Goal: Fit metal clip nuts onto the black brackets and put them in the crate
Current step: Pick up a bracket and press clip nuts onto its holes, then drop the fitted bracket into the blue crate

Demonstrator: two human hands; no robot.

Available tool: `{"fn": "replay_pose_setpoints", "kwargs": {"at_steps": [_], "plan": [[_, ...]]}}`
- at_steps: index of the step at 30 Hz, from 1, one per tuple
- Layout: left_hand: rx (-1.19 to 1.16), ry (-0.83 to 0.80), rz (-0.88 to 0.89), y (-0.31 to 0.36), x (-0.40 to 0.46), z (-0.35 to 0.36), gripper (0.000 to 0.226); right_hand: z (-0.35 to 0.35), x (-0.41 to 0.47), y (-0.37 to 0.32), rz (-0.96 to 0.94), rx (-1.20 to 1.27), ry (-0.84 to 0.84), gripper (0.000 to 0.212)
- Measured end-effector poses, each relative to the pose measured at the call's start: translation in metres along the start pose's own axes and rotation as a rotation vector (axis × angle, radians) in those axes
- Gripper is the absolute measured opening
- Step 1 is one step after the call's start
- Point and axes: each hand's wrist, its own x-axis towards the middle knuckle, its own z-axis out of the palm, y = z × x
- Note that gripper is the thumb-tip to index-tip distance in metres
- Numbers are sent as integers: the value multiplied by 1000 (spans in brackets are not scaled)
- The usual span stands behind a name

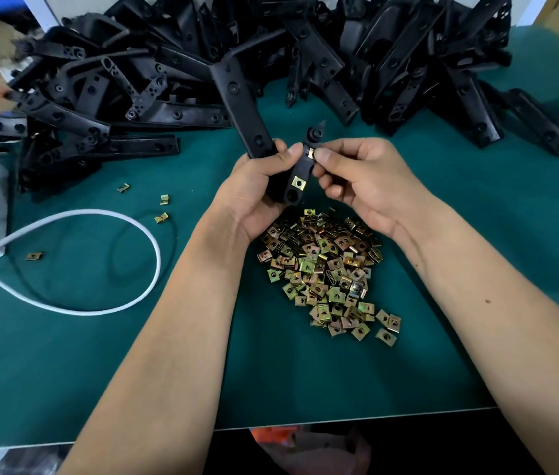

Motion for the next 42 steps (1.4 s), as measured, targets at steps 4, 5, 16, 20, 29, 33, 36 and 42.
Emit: {"fn": "replay_pose_setpoints", "kwargs": {"at_steps": [4, 5, 16, 20, 29, 33, 36, 42], "plan": [[-77, 14, -2, 0, 0, 0, 15, 4, 2, 3, 28, 67, 29, 6], [-89, 18, -3, -1, 0, 0, 14, 4, 2, 4, 28, 66, 30, 7], [-61, 10, -14, -1, -3, 4, 18, 4, 0, 3, -72, -6, 3, 15], [-43, 21, -9, -1, -4, 8, 22, 3, 0, 6, -74, -58, 25, 19], [149, 163, 167, -2, -3, 26, 25, 3, 2, 10, -82, -17, 103, 26], [279, 327, 367, -10, -2, 51, 19, 0, -1, 2, -158, -60, 249, 19], [384, 286, 448, -16, 1, 78, 12, -12, -8, -15, -169, 41, 297, 36], [435, 45, 504, -43, -2, 172, 10, -84, -51, -38, -322, -6, 480, 17]]}}
